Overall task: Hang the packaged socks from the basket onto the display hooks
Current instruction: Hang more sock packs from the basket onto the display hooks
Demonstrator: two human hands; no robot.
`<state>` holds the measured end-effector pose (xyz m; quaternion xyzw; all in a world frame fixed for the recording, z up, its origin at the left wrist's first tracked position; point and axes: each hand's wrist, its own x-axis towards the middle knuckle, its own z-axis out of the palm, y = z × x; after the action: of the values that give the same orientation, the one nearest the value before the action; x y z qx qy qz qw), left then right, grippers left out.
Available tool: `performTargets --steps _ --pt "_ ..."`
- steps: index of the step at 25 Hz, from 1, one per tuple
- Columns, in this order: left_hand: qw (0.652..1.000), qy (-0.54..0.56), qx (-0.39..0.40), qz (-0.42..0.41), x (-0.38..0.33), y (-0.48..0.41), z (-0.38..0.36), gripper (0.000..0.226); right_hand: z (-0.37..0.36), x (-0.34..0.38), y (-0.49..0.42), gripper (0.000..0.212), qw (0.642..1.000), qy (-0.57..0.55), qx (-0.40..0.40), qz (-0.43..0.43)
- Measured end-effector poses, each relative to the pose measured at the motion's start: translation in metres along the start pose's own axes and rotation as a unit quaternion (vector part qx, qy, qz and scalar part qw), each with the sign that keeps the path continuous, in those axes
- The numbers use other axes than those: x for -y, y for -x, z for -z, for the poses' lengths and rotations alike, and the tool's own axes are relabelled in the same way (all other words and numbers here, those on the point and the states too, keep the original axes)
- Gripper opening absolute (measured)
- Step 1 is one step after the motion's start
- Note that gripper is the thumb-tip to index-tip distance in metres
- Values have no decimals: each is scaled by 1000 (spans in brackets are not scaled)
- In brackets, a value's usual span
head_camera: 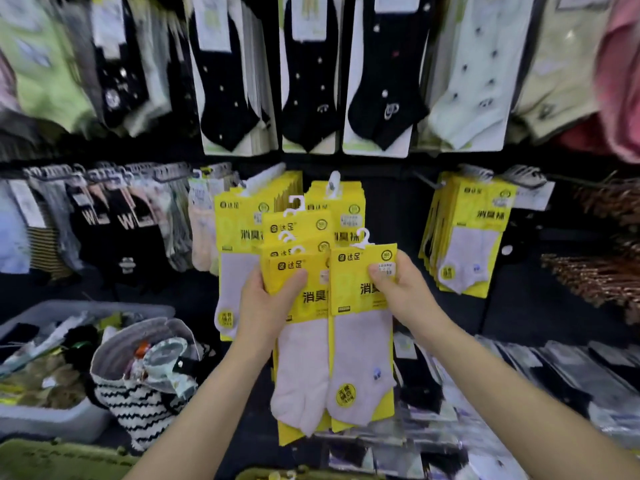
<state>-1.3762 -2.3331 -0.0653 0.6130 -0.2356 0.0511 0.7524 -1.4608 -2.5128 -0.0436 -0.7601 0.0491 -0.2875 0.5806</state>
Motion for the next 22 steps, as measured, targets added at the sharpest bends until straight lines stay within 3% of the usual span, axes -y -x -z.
performTargets --steps 3,6,8,15,22 --pt "998 0 -44 -42 -23 -23 16 32 -7 26 -28 9 999 -43 -18 6" --pt "995 3 -70 -74 -36 -39 31 23 -20 44 -50 11 998 -48 -44 9" --pt "993 0 -83 -88 -38 -44 39 30 -28 47 -61 8 997 -34 -64 1" --pt "993 -16 -57 -99 -34 -48 54 57 -35 39 -78 9 996 23 -86 -20" --pt "995 -29 -47 -79 -30 -45 52 48 -38 32 -80 8 993 78 -79 -28"
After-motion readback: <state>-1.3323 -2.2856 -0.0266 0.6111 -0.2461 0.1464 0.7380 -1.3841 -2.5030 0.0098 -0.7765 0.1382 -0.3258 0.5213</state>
